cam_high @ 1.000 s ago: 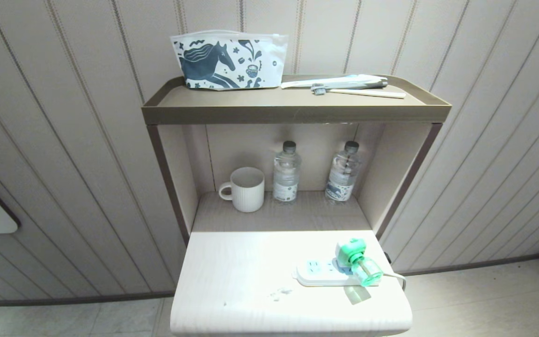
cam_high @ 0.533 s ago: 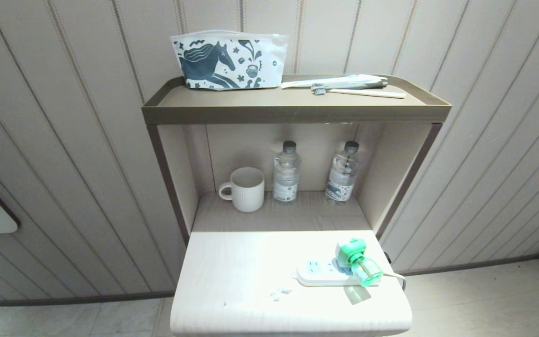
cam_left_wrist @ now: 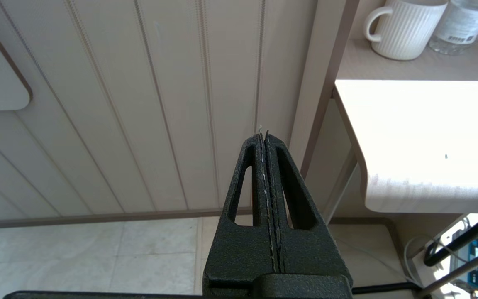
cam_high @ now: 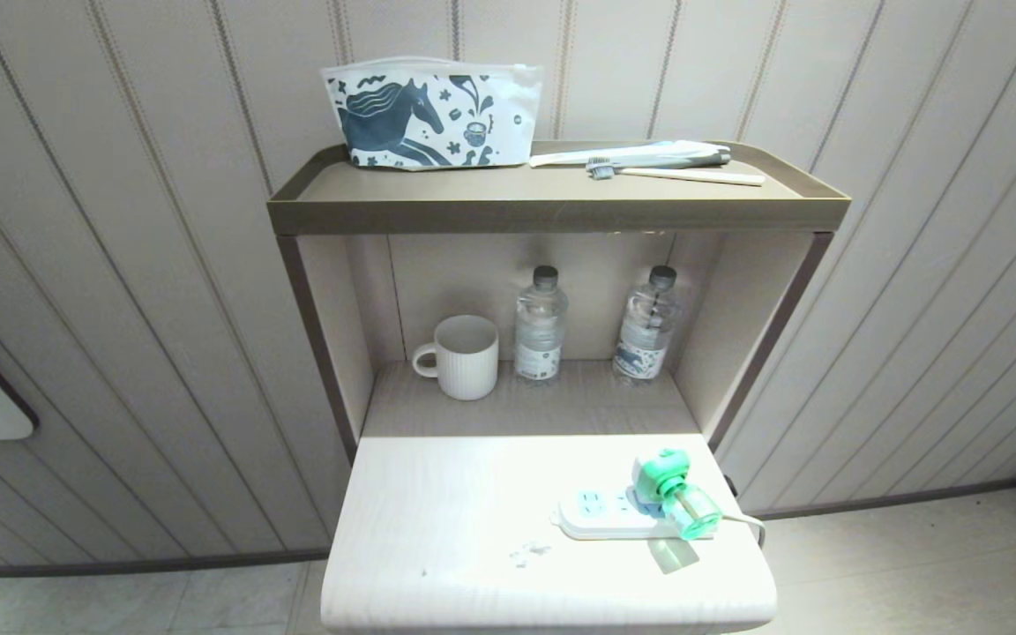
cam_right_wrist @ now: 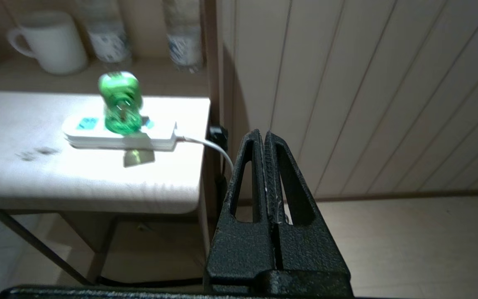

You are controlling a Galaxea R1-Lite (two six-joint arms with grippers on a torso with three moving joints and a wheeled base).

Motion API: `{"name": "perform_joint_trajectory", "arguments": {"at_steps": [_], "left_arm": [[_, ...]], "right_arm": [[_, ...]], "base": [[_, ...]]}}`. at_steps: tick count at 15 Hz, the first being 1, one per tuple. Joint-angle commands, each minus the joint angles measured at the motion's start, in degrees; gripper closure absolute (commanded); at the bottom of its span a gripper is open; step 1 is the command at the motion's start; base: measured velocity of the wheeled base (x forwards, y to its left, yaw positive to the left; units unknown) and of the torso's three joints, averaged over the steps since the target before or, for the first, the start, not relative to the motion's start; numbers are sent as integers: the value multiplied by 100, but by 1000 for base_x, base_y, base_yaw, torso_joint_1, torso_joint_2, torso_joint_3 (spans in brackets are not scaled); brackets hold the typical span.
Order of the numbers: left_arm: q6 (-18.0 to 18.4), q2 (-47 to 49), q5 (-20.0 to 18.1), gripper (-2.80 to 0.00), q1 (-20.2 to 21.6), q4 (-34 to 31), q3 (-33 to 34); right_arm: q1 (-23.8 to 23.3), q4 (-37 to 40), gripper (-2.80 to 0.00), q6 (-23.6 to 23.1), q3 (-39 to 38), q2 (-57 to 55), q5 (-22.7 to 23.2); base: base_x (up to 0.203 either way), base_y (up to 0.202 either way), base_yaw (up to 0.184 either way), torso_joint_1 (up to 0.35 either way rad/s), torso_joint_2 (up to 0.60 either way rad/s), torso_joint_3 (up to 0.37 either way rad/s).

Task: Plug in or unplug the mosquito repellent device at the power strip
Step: Hold the socket with your left hand and unplug it with your right hand

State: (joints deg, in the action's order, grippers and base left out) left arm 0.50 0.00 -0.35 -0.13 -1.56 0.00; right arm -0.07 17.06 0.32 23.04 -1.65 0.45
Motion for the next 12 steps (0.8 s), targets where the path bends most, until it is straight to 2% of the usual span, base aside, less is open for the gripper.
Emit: {"name": "perform_joint_trajectory", "arguments": {"at_steps": [1,6,8,9,12], "left_arm": [[12,9,0,0,5,-2,0],[21,9,0,0,5,7,0],[21,9,0,0,0,7,0],[21,9,0,0,-4,7,0],[21,9,0,0,5,7,0]], "right_arm": [[13,732,0,38,1208,-927,124],[42,1126,0,384,3482,-3843,378],[220,1468,0,586,4540,-5045,569],[479,1825,0,720,5110,-5562,624],[1731,3575,0,1047,6504,-6972,710]], "base": [[0,0,0,0,0,0],[0,0,0,0,0,0],[0,0,0,0,0,0],[0,0,0,0,0,0],[0,0,0,0,0,0]]}}
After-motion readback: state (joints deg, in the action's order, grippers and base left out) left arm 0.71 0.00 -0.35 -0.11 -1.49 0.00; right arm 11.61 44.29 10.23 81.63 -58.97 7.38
